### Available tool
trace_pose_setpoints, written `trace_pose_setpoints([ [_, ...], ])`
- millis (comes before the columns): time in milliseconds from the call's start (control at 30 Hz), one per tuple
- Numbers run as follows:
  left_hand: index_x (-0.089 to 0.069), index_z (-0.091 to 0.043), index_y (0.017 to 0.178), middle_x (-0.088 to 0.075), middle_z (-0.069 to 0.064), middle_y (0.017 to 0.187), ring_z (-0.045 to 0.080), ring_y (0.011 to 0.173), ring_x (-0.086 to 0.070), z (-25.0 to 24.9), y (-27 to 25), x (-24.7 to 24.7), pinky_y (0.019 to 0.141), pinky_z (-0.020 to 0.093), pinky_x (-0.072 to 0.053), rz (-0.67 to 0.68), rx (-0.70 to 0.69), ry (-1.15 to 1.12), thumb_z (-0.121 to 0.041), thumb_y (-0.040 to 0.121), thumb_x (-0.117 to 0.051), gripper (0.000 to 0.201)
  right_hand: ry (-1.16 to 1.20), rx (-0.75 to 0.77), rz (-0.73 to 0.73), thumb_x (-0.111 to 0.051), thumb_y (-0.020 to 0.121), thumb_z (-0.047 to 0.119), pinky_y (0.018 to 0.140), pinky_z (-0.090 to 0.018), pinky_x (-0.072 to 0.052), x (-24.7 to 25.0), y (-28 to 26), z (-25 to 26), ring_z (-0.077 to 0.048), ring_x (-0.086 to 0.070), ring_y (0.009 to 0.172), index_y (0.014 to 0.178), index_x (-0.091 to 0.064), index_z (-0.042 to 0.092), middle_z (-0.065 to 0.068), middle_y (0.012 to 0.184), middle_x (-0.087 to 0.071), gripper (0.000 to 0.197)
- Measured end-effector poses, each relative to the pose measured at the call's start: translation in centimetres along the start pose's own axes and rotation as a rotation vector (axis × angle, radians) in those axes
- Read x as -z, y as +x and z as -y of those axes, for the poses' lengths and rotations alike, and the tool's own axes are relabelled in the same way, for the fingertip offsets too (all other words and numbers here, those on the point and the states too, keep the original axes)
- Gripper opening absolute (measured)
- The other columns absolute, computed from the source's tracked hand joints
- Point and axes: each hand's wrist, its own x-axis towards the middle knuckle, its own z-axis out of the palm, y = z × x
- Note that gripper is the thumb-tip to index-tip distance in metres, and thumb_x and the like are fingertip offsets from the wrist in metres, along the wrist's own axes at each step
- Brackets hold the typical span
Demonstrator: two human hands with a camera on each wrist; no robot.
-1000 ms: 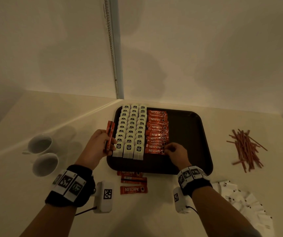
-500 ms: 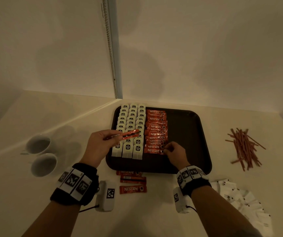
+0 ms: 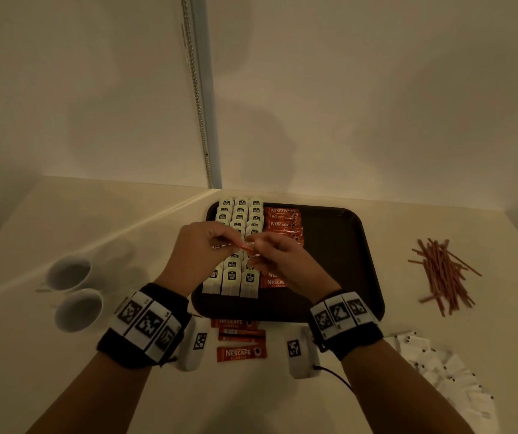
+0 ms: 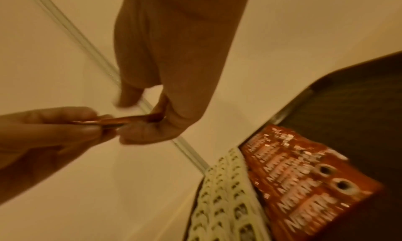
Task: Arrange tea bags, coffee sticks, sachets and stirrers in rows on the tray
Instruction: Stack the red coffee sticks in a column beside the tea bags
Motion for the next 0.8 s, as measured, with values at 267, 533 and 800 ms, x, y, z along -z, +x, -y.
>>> trace_pose_setpoints([
  [267, -0.072, -0.014, 0.094, -0.074, 0.008, 0.087, 0.021, 0.082, -0.072, 0.2, -0.7, -0.6, 0.08, 0.033, -0.058, -0.131, 0.263, -0.332, -0.003, 0.079, -0.073, 0.02, -0.214, 0.28, -0.118, -0.058, 0.088, 0.003, 0.081, -0.022, -0.054, -0.8, -0.3, 1.2, -0.01, -0.063, 0.087, 0.104, -0.065, 0.008, -0.001, 0.101, -0.063, 0.018],
  [533, -0.072, -0.014, 0.087, -0.075, 0.005, 0.083, 0.019, 0.081, -0.071, 0.1, -1.1, -1.1, 0.078, 0.028, -0.057, -0.187, 0.277, -0.502, 0.0, 0.079, -0.07, 0.016, -0.284, 0.357, -0.165, -0.065, 0.083, 0.002, 0.072, -0.02, -0.055, -1.0, -0.7, 2.2, -0.01, -0.067, 0.081, 0.096, -0.069, 0.01, -0.003, 0.094, -0.068, 0.015],
  [800, -0.072, -0.013, 0.088, -0.075, 0.0, 0.079, 0.013, 0.078, -0.071, 0.5, -1.1, -0.9, 0.069, 0.017, -0.055, -0.255, 0.27, -0.56, 0.001, 0.081, -0.067, 0.017, -0.212, 0.321, -0.248, -0.065, 0.083, 0.004, 0.068, -0.016, -0.053, -0.2, -1.2, 2.4, -0.009, -0.069, 0.08, 0.093, -0.068, 0.013, -0.004, 0.091, -0.07, 0.013],
])
